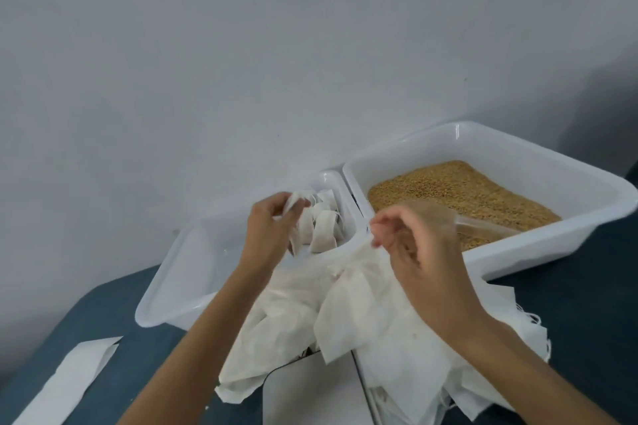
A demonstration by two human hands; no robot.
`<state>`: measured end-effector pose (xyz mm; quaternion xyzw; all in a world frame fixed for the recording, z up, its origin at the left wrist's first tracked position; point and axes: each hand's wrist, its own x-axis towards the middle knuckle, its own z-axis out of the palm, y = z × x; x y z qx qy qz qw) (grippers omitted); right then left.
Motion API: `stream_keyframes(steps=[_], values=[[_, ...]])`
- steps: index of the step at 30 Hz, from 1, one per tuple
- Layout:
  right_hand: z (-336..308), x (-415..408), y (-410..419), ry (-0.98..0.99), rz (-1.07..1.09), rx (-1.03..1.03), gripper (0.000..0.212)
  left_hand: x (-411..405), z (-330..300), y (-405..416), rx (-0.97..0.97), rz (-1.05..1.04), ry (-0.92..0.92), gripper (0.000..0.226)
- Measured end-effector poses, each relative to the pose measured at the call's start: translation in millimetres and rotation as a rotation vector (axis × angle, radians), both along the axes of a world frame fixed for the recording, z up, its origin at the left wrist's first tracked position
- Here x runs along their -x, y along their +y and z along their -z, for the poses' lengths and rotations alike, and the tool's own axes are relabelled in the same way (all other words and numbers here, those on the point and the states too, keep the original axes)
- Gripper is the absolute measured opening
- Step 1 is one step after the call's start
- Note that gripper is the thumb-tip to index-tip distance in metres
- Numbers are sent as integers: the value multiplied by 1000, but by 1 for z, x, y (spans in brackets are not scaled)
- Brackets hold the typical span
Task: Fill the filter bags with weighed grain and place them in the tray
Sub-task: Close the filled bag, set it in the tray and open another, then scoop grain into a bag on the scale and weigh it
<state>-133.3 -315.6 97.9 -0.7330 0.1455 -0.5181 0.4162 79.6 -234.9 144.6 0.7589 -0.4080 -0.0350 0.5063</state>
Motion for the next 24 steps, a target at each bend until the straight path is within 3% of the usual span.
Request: stream_keyframes(steps=[5,8,11,17,18,20,23,24], values=[[10,-3,-6,39,10,12,22,-62,27,-58,-566,-194,-34,17],[10,-3,-11,32,37,-6,24,-79,40,-72,-744,-225,13,12],[9,-2,-15,17,63,-11,26,-85,45,-79,-869,-271,-114,17],[8,-1,-19,3,55,-46,26,-86,47,-86,-677,-179,178,23],[8,-1,-19,2,55,-49,26,-84,44,-85,-658,-182,169,35],[7,0,-19,0,58,-57,26,-70,35,-77,-550,-257,-51,44],[7,-1,-20,-8,64,-51,26,-23,22,-41,-141,-202,-336,7],[7,-1,-19,-10,67,-43,26,-3,22,-24,-99,-128,-391,10]])
